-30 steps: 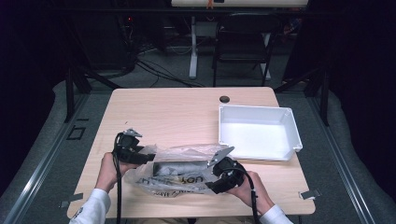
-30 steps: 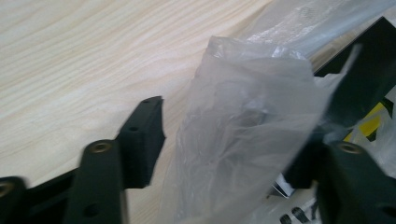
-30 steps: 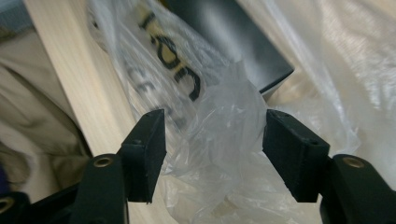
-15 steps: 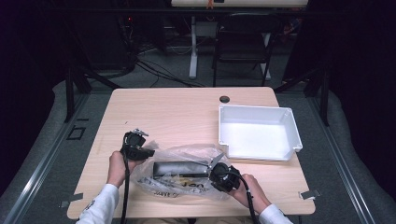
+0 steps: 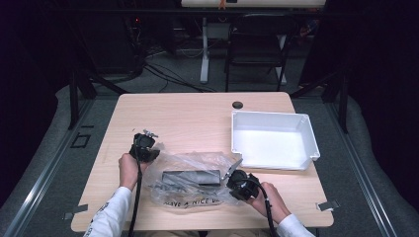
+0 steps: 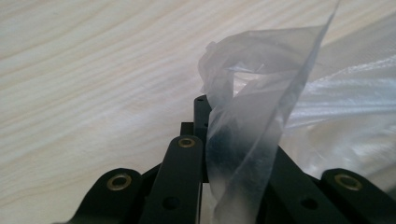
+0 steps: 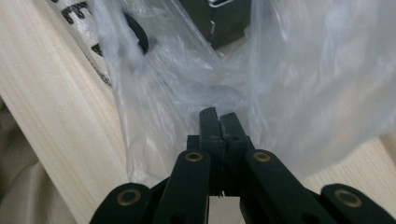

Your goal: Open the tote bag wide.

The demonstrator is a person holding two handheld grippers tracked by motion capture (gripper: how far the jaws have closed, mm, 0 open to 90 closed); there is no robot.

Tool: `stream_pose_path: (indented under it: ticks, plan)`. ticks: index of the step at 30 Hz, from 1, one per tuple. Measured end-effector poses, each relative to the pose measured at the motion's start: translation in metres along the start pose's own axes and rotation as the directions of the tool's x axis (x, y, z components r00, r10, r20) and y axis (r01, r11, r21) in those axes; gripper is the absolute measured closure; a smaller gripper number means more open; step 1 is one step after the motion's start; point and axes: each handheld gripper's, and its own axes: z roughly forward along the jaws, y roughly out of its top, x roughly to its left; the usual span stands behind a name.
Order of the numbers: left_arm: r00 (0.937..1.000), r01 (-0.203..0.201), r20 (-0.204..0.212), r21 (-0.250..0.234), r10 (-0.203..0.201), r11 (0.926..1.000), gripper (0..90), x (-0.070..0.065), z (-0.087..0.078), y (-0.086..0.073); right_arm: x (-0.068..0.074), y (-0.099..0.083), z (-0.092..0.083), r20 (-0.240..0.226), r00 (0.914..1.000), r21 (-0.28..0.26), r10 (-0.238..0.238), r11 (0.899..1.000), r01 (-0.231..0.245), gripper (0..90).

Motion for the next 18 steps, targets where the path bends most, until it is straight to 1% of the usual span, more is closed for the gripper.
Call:
stream_pose_path:
  ticks: [1,2,3,4,5,6,7,9,10,11,12,13,14,15,16,17,18]
  plan:
    - [0.9999,0.009,-0.014,-0.006,-0.009,0.9999,88.5,0.001,0.001,0.001,-0.001,0.0,0.0,0.005,1.0,-0.001,0.005,1.0,-0.005,90.0]
    - [0.9994,0.007,-0.035,-0.005,-0.007,1.0,88.6,0.001,0.002,0.002,-0.001,0.0,0.0,0.017,0.9998,0.002,0.006,1.0,-0.007,90.0]
    - [0.9989,0.008,-0.046,-0.005,-0.008,1.0,88.6,0.002,0.002,0.003,-0.002,0.0,-0.001,0.025,0.9997,0.005,0.008,1.0,-0.008,90.0]
    - [0.9986,0.019,-0.049,-0.007,-0.019,0.9998,88.5,0.004,0.003,0.003,-0.003,0.0,-0.001,0.029,0.9996,0.008,0.008,1.0,-0.009,90.0]
    - [0.998,0.022,-0.059,-0.01,-0.023,0.9997,88.5,0.005,0.003,0.004,-0.003,-0.001,0.0,0.033,0.9993,0.003,0.018,1.0,-0.018,90.0]
    - [0.9967,0.025,-0.077,0.001,-0.025,0.9997,88.5,0.005,0.005,0.004,-0.004,-0.001,-0.001,0.035,0.9992,0.011,0.017,1.0,-0.017,90.0]
    - [0.9967,0.028,-0.077,0.021,-0.026,0.9994,88.5,0.006,0.007,0.004,-0.004,-0.001,0.0,0.037,0.999,0.005,0.023,1.0,-0.023,90.0]
    - [0.9972,0.029,-0.069,0.047,-0.026,0.9985,87.2,0.007,0.01,0.003,-0.004,-0.001,0.0,0.044,0.9986,0.003,0.029,1.0,-0.029,90.0]
    - [0.9986,0.02,-0.05,0.059,-0.017,0.998,82.9,0.007,0.01,0.003,-0.004,0.0,-0.001,0.032,0.9991,0.002,0.029,1.0,-0.029,88.8]
    - [0.9993,0.019,-0.034,0.063,-0.017,0.9978,79.0,0.006,0.009,0.003,-0.003,0.001,-0.003,0.028,0.9994,0.002,0.019,1.0,-0.019,79.7]
    - [0.9997,0.009,-0.024,0.075,-0.007,0.9972,73.8,0.006,0.006,0.005,-0.002,0.001,-0.006,0.012,0.9998,-0.018,0.018,1.0,-0.018,72.9]
    - [1.0,0.008,-0.005,0.073,-0.008,0.9973,65.0,0.005,0.003,0.006,-0.003,0.002,-0.011,-0.024,0.9996,-0.043,0.017,0.999,-0.018,68.7]
    - [1.0,0.001,0.007,0.077,-0.002,0.997,58.2,0.003,-0.002,0.008,-0.001,0.003,-0.016,-0.041,0.999,-0.077,0.015,0.997,-0.019,64.9]
    - [0.9999,-0.003,0.016,0.068,0.002,0.9977,54.1,0.001,-0.007,0.009,0.0,0.004,-0.022,-0.05,0.9987,-0.112,0.008,0.994,-0.013,61.4]
    - [0.9996,-0.006,0.028,0.063,0.004,0.998,47.9,0.0,-0.013,0.011,0.0,0.005,-0.029,-0.053,0.9986,-0.132,0.002,0.991,-0.009,60.3]
    - [0.9994,-0.011,0.033,0.057,0.009,0.9983,42.7,-0.001,-0.02,0.012,0.001,0.005,-0.034,-0.061,0.9981,-0.166,0.006,0.986,-0.016,58.8]
    - [0.9994,-0.018,0.032,0.047,0.016,0.9987,39.1,-0.003,-0.027,0.012,0.001,0.005,-0.039,-0.055,0.9985,-0.193,0.002,0.981,-0.013,57.4]
